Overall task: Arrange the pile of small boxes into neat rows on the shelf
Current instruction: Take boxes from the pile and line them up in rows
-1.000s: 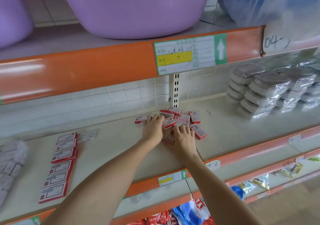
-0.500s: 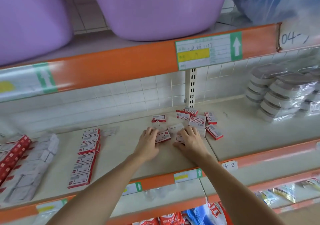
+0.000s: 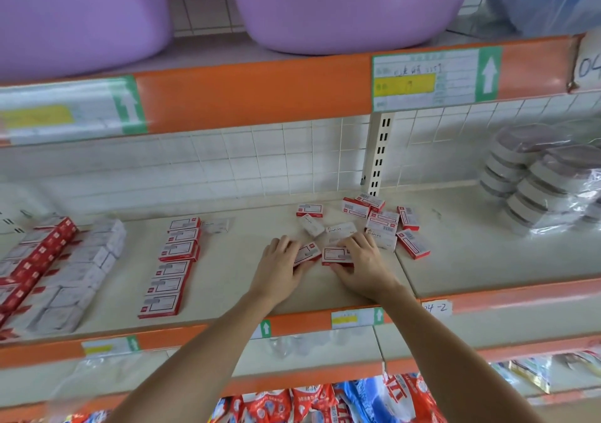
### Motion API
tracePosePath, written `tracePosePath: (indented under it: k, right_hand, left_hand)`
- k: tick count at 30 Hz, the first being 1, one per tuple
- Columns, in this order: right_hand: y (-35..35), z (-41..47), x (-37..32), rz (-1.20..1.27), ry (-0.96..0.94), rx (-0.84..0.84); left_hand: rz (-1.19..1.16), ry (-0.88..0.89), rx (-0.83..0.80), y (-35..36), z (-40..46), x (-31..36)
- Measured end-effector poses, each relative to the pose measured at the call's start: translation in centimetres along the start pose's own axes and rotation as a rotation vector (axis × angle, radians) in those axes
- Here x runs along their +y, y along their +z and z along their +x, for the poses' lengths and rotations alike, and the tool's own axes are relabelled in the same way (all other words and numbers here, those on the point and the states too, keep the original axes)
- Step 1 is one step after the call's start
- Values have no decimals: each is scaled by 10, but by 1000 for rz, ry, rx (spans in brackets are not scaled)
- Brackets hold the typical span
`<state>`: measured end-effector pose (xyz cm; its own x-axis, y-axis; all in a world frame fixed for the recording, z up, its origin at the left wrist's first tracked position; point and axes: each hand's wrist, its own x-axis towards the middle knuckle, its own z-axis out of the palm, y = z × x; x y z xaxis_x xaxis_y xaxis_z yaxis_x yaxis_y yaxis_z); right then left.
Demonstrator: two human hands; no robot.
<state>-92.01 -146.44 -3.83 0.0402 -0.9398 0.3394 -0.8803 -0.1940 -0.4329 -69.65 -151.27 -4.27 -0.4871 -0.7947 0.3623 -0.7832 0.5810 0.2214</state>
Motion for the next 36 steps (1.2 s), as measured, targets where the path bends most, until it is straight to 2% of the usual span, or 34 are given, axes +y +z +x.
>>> tracePosePath:
  k: [7, 27, 31, 36]
  right_hand:
    - [-2, 2, 1, 6, -13, 26]
    - [-6, 5, -13, -181, -100, -38]
    - [5, 10, -30, -190, -79, 17]
    - [30, 22, -75, -132, -86, 70]
  left_hand:
    - [-66, 83, 90, -5, -2, 1]
    - [-144, 65, 21, -20, -5, 4]
    - [-87, 121, 26, -30, -13, -10]
    - [-41, 73, 62, -58, -26, -50]
